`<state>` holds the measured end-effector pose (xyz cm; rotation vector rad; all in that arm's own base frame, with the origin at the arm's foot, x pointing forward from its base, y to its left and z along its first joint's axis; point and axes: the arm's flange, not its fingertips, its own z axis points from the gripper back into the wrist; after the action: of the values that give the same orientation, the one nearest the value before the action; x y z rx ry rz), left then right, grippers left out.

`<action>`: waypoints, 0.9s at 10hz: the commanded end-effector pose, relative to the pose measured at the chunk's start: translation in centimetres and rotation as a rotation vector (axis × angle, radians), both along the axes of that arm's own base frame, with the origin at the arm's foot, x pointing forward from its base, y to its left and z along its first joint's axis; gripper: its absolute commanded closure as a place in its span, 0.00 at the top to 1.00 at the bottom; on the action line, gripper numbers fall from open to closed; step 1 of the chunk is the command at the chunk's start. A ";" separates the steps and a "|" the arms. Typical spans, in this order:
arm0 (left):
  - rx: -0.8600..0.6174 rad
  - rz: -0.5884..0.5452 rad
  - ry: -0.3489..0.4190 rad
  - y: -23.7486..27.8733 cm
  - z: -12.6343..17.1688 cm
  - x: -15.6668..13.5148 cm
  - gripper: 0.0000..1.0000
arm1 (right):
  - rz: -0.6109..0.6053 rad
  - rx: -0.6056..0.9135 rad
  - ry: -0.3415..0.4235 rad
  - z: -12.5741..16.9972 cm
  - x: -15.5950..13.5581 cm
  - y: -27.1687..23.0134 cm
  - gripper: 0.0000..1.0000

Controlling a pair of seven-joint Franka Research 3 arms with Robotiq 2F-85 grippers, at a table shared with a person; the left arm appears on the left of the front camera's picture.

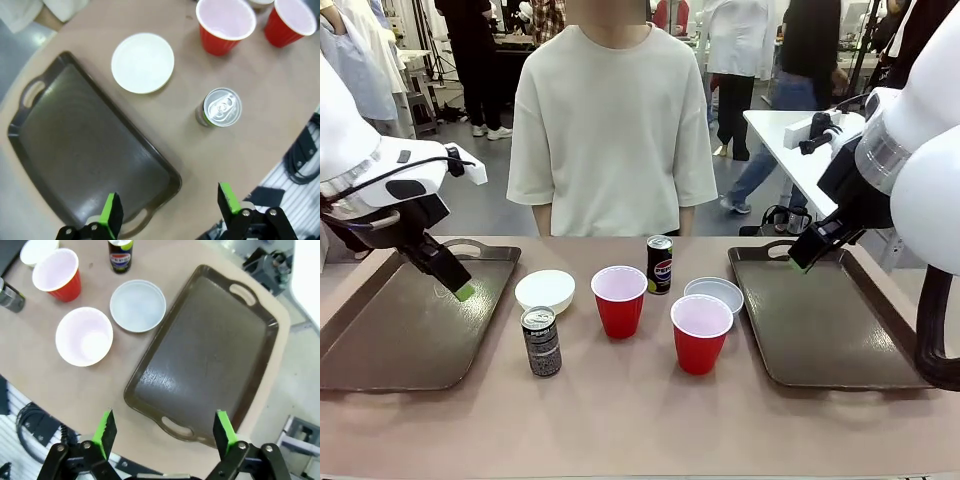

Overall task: Prepare tableware on both trays.
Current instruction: Pick up a Picnic Bowl from the table and place it on a Handle tray.

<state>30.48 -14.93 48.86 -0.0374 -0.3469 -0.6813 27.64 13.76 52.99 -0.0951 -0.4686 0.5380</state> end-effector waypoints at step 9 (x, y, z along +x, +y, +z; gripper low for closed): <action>-0.878 -0.147 0.212 14.9 0.3 2.8 1.00 | -0.080 0.956 0.208 -4.2 0.3 -17.2 1.00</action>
<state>32.57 -1.59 49.81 -0.8530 -0.4770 -0.6527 30.87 -2.70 52.03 0.7108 -0.4615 0.2451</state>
